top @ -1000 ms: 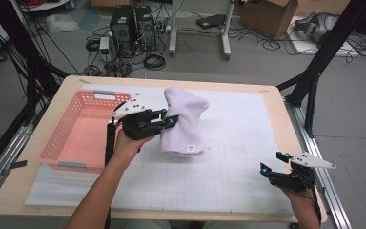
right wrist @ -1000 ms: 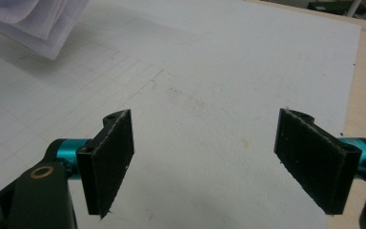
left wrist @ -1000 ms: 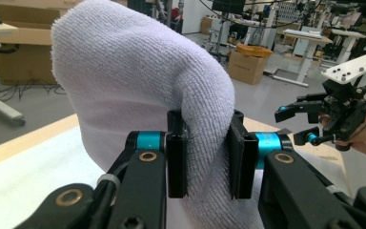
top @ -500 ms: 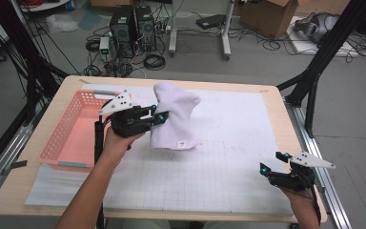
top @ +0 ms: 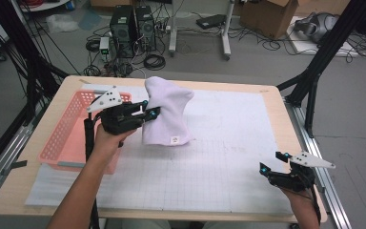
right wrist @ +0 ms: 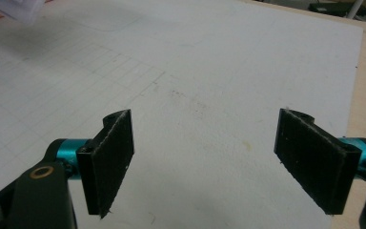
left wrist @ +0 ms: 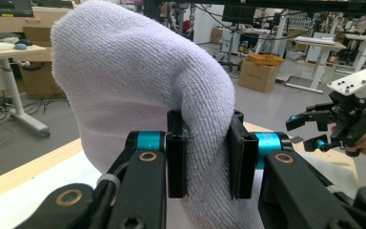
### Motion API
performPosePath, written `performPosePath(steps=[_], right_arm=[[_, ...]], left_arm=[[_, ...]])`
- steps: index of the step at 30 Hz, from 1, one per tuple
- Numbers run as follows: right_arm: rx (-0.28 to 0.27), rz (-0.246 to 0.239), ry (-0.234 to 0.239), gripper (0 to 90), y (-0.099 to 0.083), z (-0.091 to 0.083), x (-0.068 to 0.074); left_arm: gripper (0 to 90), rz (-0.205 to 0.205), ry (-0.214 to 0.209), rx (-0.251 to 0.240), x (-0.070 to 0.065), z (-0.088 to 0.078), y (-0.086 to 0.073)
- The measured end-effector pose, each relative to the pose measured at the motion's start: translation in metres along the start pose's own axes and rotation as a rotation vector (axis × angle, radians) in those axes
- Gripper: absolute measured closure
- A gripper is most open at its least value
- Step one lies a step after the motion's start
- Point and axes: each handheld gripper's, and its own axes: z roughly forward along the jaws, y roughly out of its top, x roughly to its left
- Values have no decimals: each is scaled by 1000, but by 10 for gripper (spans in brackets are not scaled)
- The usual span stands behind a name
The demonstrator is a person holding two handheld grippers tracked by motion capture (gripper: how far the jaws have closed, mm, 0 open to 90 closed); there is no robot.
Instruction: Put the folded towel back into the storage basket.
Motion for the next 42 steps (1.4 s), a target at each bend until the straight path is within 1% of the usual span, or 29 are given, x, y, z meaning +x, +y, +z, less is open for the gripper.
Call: performPosePath(steps=[5, 10, 16, 24, 31, 36, 42], right_arm=[[0, 4, 0, 199, 0, 0, 0], [6, 6, 2, 199, 0, 0, 1], [4, 7, 1, 199, 0, 1, 1], [6, 0, 2, 199, 1, 2, 2], [7, 6, 5, 199, 1, 2, 2], [7, 4, 6, 199, 2, 4, 3], [8, 3, 9, 199, 3, 5, 5]], left_arm=[[733, -3, 11, -11, 4, -7, 2], [733, 1, 15, -6, 7, -13, 4], [733, -1, 24, -16, 10, -21, 5], [733, 10, 32, -25, 14, -31, 7], [732, 13, 40, -40, 17, -39, 7], [733, 11, 43, -52, 20, -46, 7], [732, 19, 49, -60, 24, -58, 8]])
